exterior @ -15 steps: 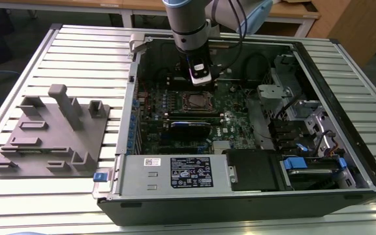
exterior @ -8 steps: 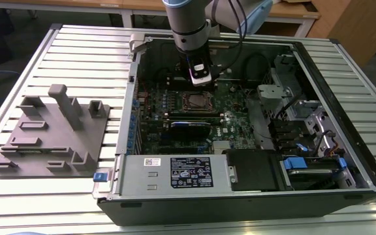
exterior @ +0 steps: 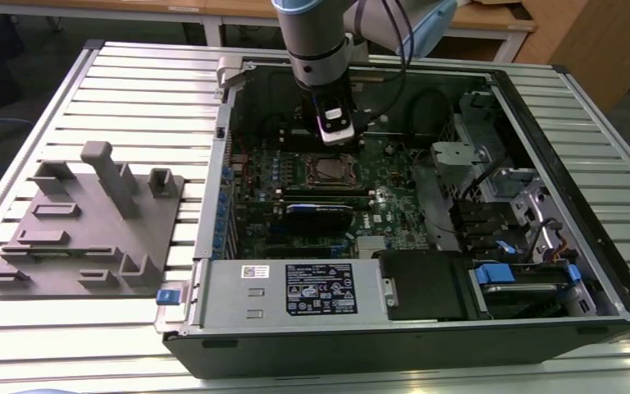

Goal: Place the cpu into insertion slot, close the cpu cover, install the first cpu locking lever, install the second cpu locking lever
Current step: 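Install the first cpu locking lever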

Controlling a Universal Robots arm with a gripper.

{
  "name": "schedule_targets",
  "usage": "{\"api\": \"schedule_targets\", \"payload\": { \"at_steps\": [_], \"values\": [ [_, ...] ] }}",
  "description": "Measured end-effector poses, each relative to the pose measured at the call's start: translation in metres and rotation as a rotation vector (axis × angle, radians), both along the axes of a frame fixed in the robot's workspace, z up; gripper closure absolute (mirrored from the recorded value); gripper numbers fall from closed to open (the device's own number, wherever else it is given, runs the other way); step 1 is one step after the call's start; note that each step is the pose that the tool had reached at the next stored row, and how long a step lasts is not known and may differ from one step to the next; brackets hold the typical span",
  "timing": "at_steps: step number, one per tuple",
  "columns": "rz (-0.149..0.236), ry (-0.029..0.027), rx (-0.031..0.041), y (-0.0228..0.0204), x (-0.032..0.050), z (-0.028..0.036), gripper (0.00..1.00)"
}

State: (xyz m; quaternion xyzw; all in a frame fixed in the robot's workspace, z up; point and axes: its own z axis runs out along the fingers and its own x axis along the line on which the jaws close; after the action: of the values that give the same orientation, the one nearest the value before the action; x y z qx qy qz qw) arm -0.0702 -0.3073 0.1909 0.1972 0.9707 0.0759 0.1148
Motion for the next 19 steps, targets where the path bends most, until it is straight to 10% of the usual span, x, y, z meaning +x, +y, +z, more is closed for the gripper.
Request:
{"api": "schedule_targets", "payload": {
  "at_steps": [19],
  "values": [
    [0.000, -0.0005, 0.0012, -0.0007, 0.0045, -0.0004, 0.90]
  ]
}}
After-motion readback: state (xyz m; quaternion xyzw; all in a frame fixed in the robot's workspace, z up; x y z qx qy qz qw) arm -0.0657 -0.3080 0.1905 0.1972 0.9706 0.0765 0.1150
